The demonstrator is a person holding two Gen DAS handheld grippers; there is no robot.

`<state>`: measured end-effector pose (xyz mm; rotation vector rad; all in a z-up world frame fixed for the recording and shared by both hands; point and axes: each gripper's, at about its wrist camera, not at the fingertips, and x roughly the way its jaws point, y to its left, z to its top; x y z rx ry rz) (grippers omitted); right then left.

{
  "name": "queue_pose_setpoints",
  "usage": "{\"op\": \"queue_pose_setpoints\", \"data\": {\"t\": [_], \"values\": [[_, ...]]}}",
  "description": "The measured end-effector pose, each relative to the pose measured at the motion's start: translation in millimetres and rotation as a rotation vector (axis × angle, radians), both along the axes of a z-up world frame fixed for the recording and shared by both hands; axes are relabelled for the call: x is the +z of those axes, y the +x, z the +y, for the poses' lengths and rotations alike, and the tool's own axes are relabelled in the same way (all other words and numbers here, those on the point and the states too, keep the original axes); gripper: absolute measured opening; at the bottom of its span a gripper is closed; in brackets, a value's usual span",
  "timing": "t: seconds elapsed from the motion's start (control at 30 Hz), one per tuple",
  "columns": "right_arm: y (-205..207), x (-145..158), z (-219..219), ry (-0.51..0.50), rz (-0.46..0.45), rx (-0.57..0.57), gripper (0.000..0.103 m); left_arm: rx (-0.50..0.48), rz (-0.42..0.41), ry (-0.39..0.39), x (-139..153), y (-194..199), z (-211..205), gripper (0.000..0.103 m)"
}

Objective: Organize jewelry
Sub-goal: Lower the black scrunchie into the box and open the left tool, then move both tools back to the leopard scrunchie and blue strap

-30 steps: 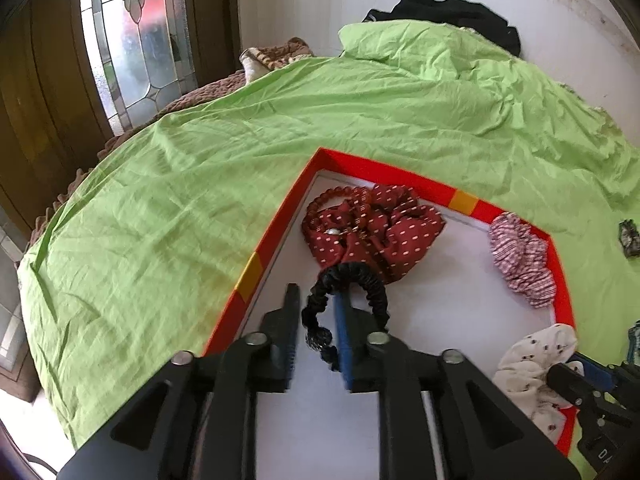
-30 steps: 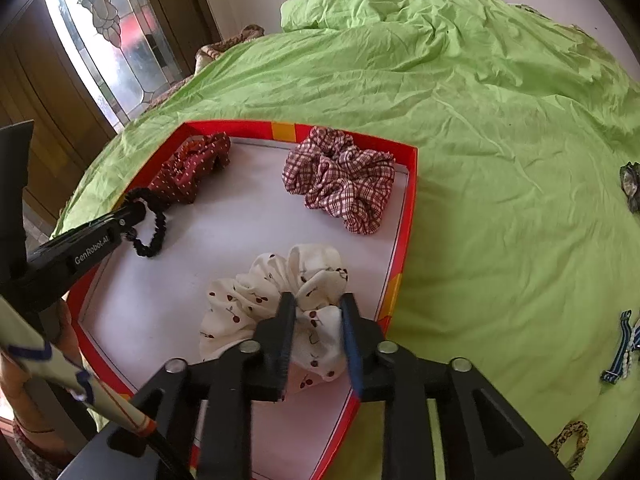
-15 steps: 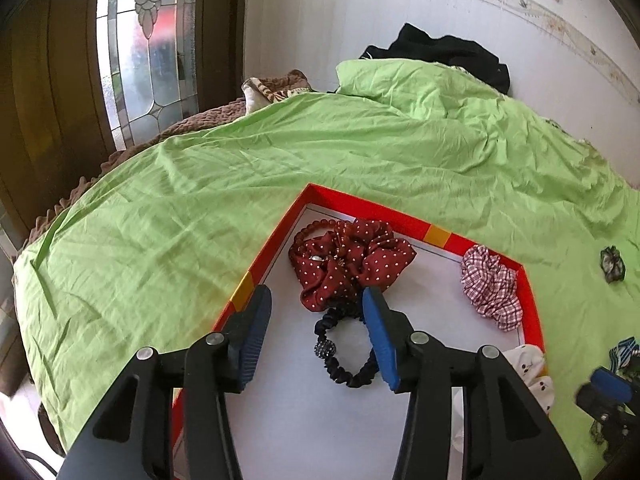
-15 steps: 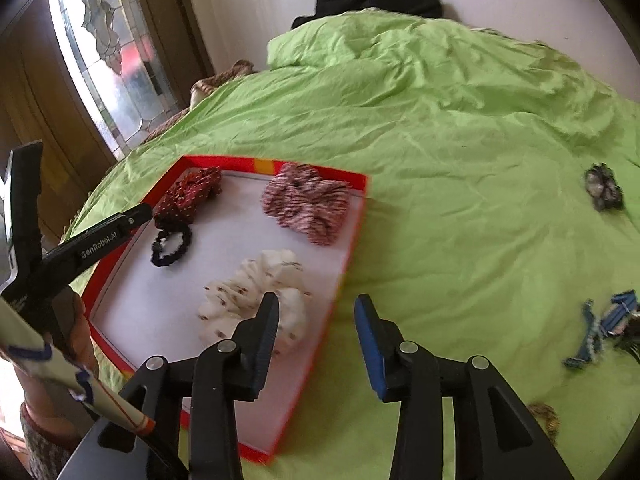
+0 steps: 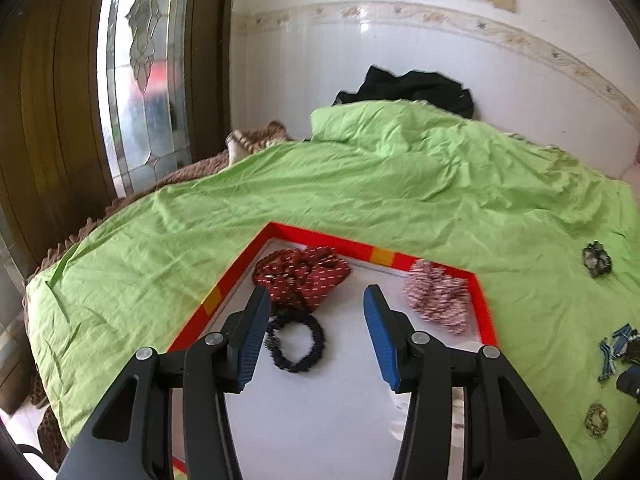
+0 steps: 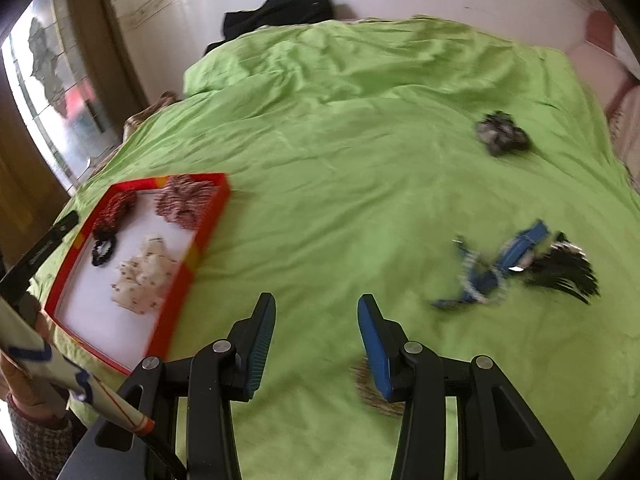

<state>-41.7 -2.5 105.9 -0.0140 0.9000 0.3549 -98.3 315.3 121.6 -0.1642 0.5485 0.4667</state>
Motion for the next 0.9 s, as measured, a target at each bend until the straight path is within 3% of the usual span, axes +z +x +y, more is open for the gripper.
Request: {"op": "queue_pose_setpoints", "data": {"t": [0.33, 0.43, 0.6, 0.77, 0.9], "values": [[10.6, 2.9, -135.7, 0.019, -0.014, -0.231, 0.047, -0.192, 0.003, -0.05, 19.1, -20.6, -69.3, 0.054], [14.5, -0.1, -171.2, 0.052, -0.012, -0.289, 0.047, -0.301, 0.044, -0.05, 18.9, -12.4, -104.6, 0.054], [20.7, -14.5, -224.0, 0.134, -0.006, -0.37, 0.047, -0.499, 0.158, -0.12, -2.0, 14.3, -169.6, 0.054], [26.9, -33.4, -256.2, 0.261, 0.011, -0.374, 0.047, -0.661, 0.265, -0.162, -33.1, 41.3, -232.9, 0.054], [31.7, -34.4, -246.1, 0.343, 0.044, -0.252, 0.047, -0.713, 0.305, -0.193, -52.8, 53.3, -261.4, 0.054]]}}
